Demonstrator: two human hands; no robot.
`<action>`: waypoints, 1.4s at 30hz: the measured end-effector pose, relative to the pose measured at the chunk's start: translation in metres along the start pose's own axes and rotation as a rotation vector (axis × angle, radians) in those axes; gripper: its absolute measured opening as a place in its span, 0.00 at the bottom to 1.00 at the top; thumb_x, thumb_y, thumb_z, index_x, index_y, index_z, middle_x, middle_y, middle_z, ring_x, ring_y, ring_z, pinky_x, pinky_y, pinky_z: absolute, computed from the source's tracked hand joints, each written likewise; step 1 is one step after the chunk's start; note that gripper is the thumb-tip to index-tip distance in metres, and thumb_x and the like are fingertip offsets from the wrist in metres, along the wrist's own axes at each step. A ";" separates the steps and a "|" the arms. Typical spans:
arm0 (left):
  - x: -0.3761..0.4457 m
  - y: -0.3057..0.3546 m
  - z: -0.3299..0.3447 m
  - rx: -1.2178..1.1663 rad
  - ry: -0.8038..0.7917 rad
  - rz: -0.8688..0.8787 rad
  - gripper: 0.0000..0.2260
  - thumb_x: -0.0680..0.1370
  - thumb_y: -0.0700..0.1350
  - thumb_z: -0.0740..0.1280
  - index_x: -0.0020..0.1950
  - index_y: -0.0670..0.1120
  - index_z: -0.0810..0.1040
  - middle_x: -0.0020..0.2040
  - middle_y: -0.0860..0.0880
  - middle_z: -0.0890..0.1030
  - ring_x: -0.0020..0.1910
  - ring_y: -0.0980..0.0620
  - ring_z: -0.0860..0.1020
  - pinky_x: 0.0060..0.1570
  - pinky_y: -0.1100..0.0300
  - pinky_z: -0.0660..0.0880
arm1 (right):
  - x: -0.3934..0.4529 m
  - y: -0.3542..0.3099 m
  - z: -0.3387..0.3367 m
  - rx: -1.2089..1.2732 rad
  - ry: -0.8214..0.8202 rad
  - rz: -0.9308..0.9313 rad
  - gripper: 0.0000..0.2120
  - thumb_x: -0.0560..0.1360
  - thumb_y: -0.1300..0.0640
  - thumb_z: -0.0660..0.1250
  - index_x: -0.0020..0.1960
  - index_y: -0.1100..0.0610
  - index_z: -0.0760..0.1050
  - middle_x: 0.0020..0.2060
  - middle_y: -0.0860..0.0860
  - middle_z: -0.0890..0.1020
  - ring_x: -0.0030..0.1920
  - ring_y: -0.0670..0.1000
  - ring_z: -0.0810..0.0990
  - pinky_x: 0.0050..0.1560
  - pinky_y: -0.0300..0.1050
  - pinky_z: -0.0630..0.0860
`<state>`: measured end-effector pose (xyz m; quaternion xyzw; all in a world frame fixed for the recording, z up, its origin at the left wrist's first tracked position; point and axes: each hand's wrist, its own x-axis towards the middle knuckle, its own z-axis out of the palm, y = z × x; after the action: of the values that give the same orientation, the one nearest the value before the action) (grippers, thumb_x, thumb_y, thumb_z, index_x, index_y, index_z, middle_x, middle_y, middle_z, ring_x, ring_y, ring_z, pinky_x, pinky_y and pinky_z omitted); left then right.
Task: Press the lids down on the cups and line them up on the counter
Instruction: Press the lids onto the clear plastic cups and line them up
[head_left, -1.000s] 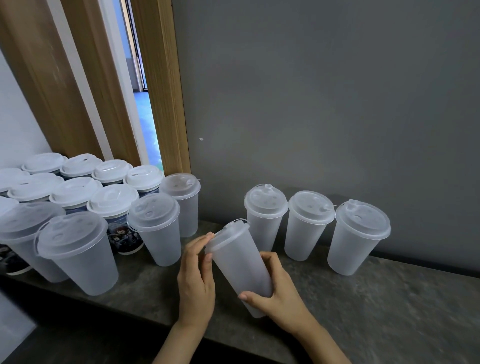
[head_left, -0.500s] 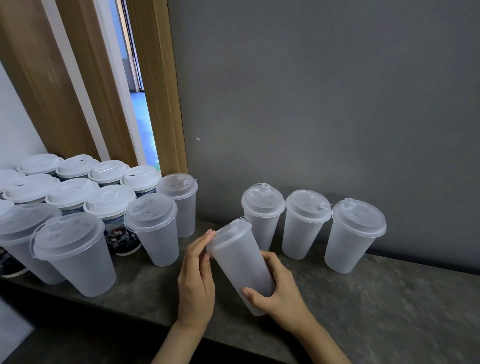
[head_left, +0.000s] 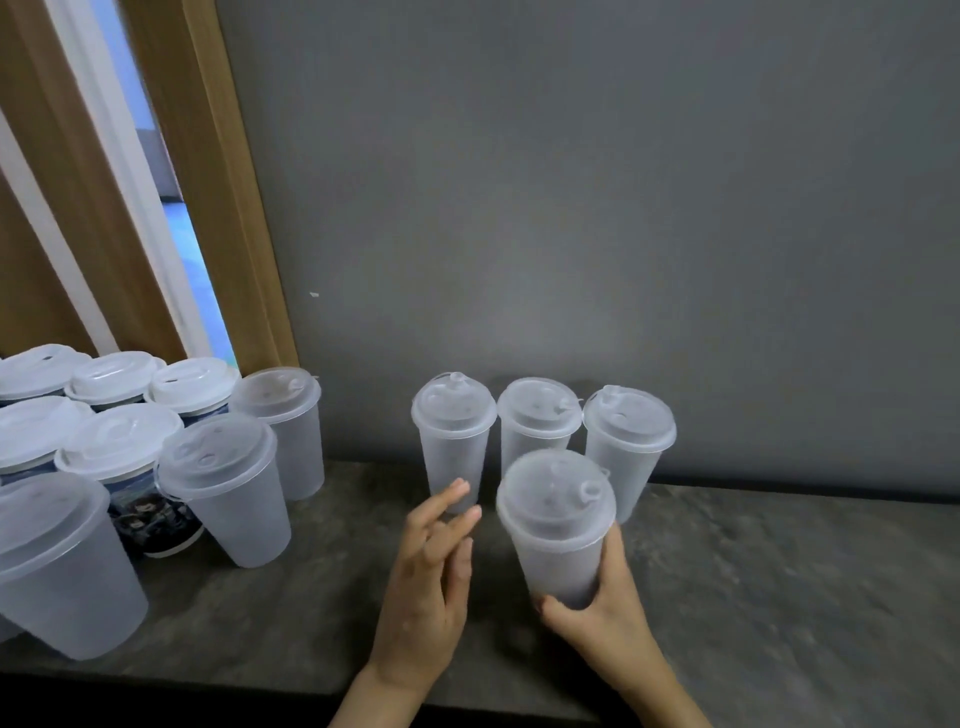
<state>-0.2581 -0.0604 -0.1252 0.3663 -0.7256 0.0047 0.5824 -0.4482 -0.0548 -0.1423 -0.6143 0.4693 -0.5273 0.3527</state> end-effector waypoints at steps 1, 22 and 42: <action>-0.002 0.002 0.004 0.001 0.005 -0.039 0.17 0.81 0.41 0.60 0.69 0.49 0.67 0.69 0.49 0.69 0.61 0.58 0.75 0.61 0.66 0.71 | -0.001 0.002 -0.010 -0.004 0.062 0.005 0.42 0.60 0.61 0.76 0.65 0.32 0.65 0.56 0.40 0.81 0.55 0.43 0.82 0.49 0.36 0.79; 0.020 -0.039 0.049 0.167 -0.030 -0.847 0.41 0.67 0.44 0.79 0.72 0.43 0.59 0.68 0.44 0.73 0.63 0.40 0.74 0.58 0.47 0.75 | 0.046 0.036 -0.094 -0.055 0.627 0.272 0.30 0.69 0.66 0.74 0.63 0.49 0.64 0.49 0.44 0.78 0.44 0.40 0.79 0.34 0.35 0.73; 0.014 -0.032 0.038 0.094 0.107 -0.890 0.25 0.73 0.28 0.68 0.67 0.41 0.68 0.66 0.43 0.73 0.62 0.50 0.74 0.57 0.61 0.71 | 0.031 0.021 -0.071 -0.508 0.875 0.159 0.26 0.66 0.76 0.68 0.62 0.66 0.68 0.58 0.64 0.70 0.56 0.64 0.72 0.62 0.61 0.66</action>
<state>-0.2734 -0.1076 -0.1390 0.6681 -0.4653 -0.1942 0.5472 -0.5216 -0.0862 -0.1385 -0.3649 0.7315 -0.5759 0.0019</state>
